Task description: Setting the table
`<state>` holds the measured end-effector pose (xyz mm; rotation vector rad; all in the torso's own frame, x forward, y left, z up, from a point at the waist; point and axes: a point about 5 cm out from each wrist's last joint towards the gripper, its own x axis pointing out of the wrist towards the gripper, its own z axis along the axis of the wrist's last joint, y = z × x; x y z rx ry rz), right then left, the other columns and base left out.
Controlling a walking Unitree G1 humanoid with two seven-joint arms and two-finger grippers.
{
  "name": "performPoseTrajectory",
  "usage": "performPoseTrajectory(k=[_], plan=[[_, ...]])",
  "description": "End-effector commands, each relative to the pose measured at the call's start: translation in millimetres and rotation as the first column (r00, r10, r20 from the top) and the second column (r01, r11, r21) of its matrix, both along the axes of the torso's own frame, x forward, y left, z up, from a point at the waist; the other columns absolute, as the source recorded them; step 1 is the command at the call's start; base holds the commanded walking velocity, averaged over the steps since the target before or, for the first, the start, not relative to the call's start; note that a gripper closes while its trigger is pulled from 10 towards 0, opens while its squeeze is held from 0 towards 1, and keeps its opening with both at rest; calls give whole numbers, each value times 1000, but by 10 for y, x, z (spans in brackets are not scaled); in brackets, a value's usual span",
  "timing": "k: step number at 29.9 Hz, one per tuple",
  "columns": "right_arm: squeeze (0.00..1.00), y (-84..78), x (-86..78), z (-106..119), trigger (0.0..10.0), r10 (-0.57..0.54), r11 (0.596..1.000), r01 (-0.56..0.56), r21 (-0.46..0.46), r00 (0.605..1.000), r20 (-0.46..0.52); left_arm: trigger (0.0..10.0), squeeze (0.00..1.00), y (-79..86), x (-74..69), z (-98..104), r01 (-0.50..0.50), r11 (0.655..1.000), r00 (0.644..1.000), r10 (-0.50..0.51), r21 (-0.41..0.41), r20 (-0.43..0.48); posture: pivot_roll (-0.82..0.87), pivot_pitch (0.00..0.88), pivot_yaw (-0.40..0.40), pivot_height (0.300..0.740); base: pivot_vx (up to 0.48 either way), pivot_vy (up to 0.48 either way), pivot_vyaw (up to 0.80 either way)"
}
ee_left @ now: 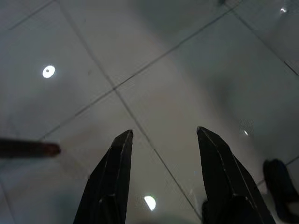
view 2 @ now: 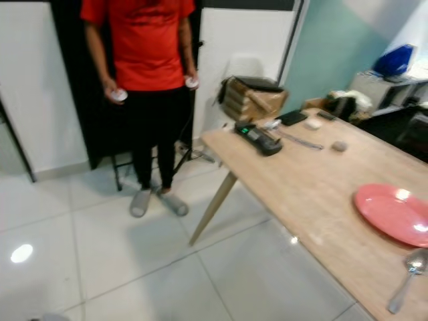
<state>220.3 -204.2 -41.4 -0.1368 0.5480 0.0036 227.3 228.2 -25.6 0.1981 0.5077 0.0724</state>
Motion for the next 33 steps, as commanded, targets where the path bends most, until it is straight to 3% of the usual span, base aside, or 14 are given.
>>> performPoseTrajectory(k=[1, 33], plan=[[0, 23, -125, -93, 10000, 2, 1000, -1, 6, 999, -45, 10000, 0, 30, -122, -93, -14, 1000, 999, 14, 2, -48, 20, 119, 43, 740, 0, 0, -763], [0, -4, -45, -38, 10000, -24, 1000, 24, 11, 1000, -7, 10000, 0, 26, -67, -57, -12, 1000, 1000, 12, -5, -20, 23, 126, 46, 740, 0, 0, -763]])
